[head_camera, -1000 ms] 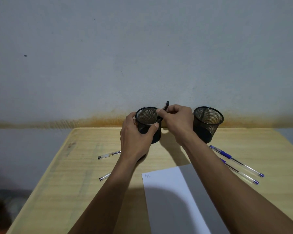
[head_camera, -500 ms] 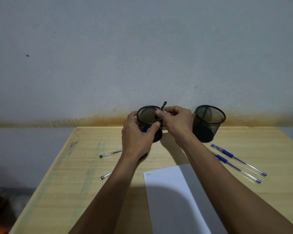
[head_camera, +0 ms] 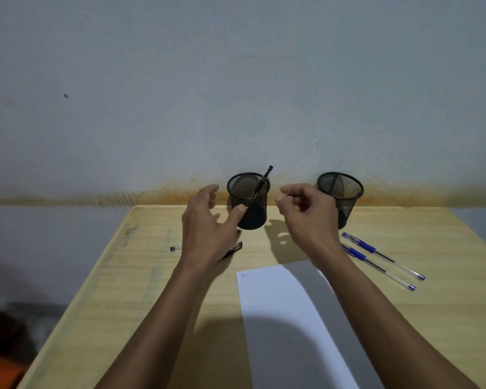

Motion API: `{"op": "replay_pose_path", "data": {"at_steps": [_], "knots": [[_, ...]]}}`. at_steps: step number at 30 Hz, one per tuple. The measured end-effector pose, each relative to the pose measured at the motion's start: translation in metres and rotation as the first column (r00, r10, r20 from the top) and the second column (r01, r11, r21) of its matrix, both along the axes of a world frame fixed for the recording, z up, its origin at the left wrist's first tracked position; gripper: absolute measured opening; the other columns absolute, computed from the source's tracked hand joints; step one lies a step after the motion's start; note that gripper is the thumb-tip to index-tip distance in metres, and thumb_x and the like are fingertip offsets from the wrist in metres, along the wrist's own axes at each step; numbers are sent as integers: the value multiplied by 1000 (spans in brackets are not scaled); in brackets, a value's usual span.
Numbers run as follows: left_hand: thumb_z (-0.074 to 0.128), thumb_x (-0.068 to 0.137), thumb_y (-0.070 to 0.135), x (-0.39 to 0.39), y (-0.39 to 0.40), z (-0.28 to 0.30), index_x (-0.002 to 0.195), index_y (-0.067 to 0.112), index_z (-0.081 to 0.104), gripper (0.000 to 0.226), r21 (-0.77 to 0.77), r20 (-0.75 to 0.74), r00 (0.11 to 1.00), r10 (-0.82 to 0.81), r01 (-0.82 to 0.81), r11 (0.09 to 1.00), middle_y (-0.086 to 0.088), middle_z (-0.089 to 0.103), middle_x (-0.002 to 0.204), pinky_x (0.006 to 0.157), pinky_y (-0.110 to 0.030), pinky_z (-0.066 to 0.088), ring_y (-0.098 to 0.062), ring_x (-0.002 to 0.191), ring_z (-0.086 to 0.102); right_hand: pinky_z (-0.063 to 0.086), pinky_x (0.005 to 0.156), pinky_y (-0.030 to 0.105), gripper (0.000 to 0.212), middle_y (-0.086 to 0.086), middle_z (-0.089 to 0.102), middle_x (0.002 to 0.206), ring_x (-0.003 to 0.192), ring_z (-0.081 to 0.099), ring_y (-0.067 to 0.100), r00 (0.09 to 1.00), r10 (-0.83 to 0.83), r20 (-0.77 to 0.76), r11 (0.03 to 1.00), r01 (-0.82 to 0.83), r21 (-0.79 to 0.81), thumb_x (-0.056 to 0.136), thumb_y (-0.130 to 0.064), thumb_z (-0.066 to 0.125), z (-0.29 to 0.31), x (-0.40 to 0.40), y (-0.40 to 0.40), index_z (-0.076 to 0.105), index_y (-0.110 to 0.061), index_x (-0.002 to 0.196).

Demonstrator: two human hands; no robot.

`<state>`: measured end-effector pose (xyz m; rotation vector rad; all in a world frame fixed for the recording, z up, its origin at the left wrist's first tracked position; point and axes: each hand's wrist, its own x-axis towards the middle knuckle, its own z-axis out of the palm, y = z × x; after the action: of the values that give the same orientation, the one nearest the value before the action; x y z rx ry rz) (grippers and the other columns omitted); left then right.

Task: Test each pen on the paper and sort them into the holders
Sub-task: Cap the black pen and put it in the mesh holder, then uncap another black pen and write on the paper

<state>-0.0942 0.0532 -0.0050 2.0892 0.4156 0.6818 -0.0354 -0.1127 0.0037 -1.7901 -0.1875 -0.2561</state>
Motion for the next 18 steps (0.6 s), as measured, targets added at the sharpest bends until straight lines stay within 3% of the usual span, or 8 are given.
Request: {"op": "replay_pose_path", "data": {"at_steps": [2, 4, 6, 8, 10, 14, 18], "knots": [[77, 83, 31, -29, 4, -4, 128, 18, 59, 50, 43, 26, 999, 23, -24, 999, 3, 60, 120, 74, -1, 39, -8, 106, 56, 52, 63, 12, 7, -8, 69, 73, 68, 62, 0, 994, 67, 86, 993, -58, -105, 90, -13, 73, -8, -19, 0, 75, -19, 93], [76, 83, 31, -56, 10, -16, 121, 21, 63, 42, 114, -8, 997, 71, -69, 991, 5, 63, 116, 85, -14, 43, -11, 109, 58, 55, 67, 21, 8, -4, 74, 79, 72, 66, 5, 973, 189, 129, 950, -148, -275, 90, -14, 73, -20, -32, 7, 77, -19, 94], [74, 82, 34, -77, 14, -34, 116, 25, 64, 37, 177, -82, 987, 138, -122, 977, 6, 64, 113, 89, -32, 50, -15, 108, 58, 56, 79, 35, 17, 1, 77, 98, 89, 69, 17, 939, 330, 98, 831, -240, -502, 93, -19, 69, -30, -40, 20, 77, -21, 108], [72, 83, 37, -93, 16, -50, 113, 25, 64, 33, 232, -135, 975, 176, -142, 962, 6, 64, 111, 86, -39, 53, -17, 105, 58, 54, 83, 39, 27, 3, 72, 116, 108, 63, 24, 899, 432, 68, 680, -275, -680, 98, -23, 63, -37, -44, 36, 71, -24, 124], [69, 84, 38, -101, 16, -61, 113, 24, 63, 32, 310, -186, 963, 196, -132, 941, 6, 63, 110, 87, -42, 51, -18, 105, 55, 53, 80, 40, 28, 0, 69, 125, 118, 54, 25, 844, 529, 88, 555, -265, -789, 101, -23, 59, -41, -47, 53, 68, -23, 127], [68, 85, 37, -108, 16, -71, 120, 22, 61, 38, 390, -217, 952, 216, -118, 913, 3, 59, 116, 89, -39, 45, -20, 110, 51, 48, 67, 38, 20, -4, 73, 114, 112, 51, 26, 769, 624, 140, 387, -149, -910, 103, -20, 55, -51, -47, 75, 72, -22, 114], [68, 85, 35, -108, 15, -73, 131, 21, 54, 50, 362, -178, 959, 219, -143, 921, 3, 56, 125, 92, -38, 42, -20, 118, 49, 46, 63, 39, 16, 2, 73, 100, 103, 60, 28, 706, 675, 213, 367, -71, -928, 95, -17, 68, -63, -42, 78, 75, -19, 109]]}}
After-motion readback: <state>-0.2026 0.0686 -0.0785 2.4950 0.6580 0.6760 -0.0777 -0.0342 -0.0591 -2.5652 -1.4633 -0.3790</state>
